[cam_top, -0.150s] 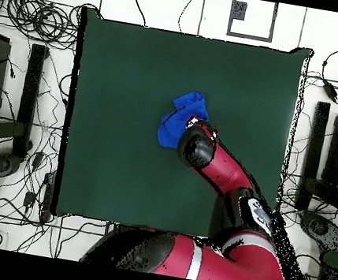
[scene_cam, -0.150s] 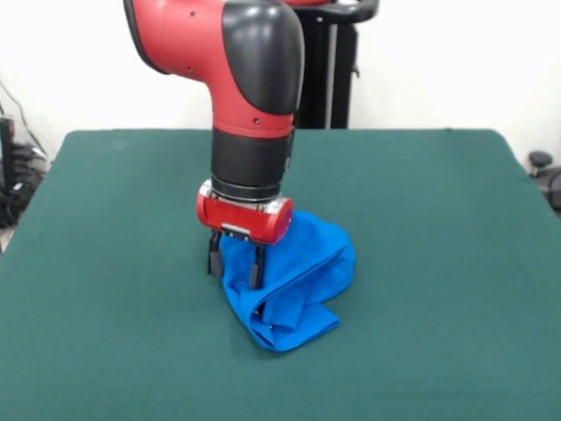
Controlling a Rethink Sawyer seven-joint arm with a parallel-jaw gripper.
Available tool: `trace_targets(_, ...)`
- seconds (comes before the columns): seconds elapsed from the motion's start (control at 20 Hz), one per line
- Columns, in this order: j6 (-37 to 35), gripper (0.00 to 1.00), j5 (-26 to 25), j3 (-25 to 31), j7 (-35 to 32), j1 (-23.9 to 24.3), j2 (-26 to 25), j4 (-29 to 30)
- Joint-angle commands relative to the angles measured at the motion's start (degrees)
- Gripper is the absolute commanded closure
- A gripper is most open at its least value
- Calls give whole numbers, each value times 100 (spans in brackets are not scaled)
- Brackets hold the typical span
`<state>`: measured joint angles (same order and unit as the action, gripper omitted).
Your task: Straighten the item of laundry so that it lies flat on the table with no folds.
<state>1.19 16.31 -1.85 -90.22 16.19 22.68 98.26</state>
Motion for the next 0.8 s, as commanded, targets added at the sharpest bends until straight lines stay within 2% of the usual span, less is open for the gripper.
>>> trace_targets(0.05, 207, 0, -47, 949, -1427, 46, 13, 362)
trace_targets(0.8, 941, 0, -660, 1098, -1276, 218, -303, 122)
